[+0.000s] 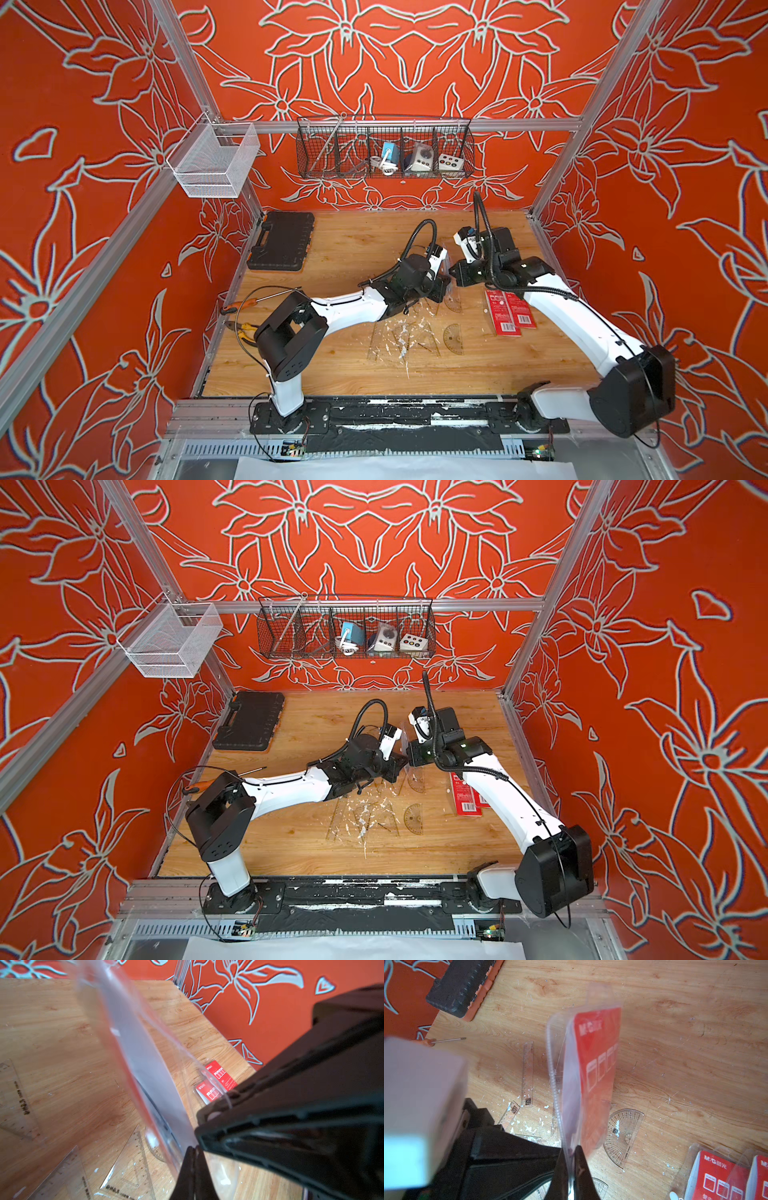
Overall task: Open the ruler set and take out the ruler
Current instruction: Take out the ruler from the ruler set bag.
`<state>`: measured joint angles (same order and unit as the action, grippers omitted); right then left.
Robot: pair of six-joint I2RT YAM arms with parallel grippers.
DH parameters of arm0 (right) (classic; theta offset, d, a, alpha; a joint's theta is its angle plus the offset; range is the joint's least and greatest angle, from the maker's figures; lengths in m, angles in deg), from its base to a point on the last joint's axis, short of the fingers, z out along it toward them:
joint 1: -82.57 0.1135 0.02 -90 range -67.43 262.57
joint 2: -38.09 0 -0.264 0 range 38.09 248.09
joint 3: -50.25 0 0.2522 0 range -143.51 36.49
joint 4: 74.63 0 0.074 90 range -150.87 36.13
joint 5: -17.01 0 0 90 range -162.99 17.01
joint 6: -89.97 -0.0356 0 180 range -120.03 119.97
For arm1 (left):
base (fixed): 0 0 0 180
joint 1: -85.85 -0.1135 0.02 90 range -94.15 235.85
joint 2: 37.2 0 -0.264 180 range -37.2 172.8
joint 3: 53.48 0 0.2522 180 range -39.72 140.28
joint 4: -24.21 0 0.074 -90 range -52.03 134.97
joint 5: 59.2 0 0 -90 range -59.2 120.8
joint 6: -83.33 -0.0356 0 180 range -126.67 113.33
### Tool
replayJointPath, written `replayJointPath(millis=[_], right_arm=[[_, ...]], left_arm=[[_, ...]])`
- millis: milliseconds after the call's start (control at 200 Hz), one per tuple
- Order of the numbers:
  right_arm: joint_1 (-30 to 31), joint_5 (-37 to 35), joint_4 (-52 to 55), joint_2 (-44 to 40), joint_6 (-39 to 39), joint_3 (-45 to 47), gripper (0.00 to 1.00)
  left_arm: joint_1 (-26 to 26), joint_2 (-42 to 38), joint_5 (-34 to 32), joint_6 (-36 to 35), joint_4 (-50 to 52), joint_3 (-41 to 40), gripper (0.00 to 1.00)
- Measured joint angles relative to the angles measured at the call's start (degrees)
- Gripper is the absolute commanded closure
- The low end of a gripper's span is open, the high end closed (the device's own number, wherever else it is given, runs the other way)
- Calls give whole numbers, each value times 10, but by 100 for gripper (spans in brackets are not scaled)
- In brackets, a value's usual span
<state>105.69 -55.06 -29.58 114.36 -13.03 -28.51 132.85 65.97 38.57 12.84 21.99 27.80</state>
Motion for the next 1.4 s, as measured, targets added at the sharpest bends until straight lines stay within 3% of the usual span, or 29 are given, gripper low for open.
replayJointPath(millis=[305,450,961,1401], right_arm=[[0,1,0,0,-1,-2,100],[0,1,-1,0,-3,-2,100],[0,16,-20,0,-18,-2,100],[0,17,-29,-7,-24,-1,100]], left_arm=[[2,3,-38,0,9,-7,100],[3,3,-38,3,6,-10,94],[5,4,-4,16,-26,-20,92],[7,12,-39,46,-59,-28,92]])
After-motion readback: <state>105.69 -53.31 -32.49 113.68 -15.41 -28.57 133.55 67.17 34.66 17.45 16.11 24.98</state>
